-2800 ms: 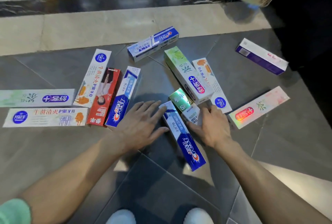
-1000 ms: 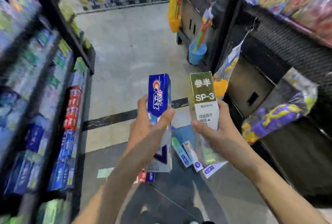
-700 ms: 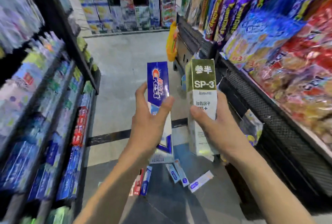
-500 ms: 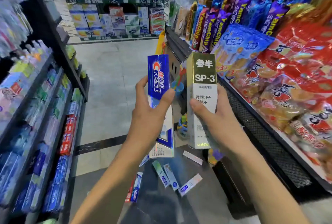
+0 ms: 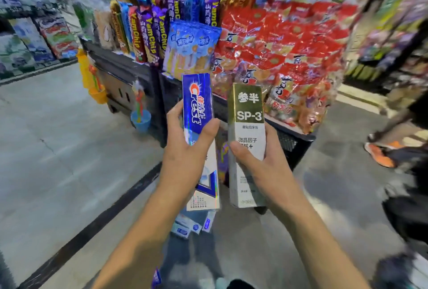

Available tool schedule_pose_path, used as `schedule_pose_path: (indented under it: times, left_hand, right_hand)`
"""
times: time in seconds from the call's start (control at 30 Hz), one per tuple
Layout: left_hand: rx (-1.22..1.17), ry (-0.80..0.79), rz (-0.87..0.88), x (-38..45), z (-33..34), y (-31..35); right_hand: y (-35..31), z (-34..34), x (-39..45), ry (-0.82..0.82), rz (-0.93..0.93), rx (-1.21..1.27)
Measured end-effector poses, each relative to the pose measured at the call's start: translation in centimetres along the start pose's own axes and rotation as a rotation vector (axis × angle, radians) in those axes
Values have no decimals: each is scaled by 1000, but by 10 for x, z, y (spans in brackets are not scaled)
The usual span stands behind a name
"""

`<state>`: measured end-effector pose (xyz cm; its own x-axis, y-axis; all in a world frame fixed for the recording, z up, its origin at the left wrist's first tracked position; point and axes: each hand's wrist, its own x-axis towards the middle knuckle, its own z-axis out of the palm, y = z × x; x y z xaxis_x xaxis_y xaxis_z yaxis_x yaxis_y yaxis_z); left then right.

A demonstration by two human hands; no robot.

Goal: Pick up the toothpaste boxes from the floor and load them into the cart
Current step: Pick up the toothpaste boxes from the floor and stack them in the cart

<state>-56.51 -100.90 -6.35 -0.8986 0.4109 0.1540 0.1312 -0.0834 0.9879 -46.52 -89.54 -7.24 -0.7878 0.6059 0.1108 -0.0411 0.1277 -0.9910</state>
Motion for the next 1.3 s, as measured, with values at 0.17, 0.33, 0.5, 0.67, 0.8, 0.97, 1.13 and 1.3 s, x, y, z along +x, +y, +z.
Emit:
schedule_pose_path:
  times: [0.17,0.33,0.5,0.67,0.8,0.97,1.13,1.3]
  left_hand:
    - [-53,-293,-4,-43,49,-3]
    - [-82,-618,-46,-118,118,1]
    - [-84,-915,-32,-216,197,6]
    - [-44,-1124,-16,-328,280,3]
    - [-14,-1265,-18,-419,341,7]
    - [-5,-1366,-63,-501,404,9]
    - [52,-1390,-116,-537,451,-6]
    - [136,-1374,-155,-548,495,-28]
  right_hand:
    - [-4,-48,-80,321,46,-33]
    - [-7,-111,-179,667,69,-106]
    - [-1,-179,-290,970,91,-127]
    - [14,-254,-402,1190,123,-81]
    - [21,-312,-484,1313,131,-59]
    - [28,-378,-559,1382,204,-32]
    - [46,-430,-599,1449,291,-35]
    - [66,-478,-613,1445,455,-123]
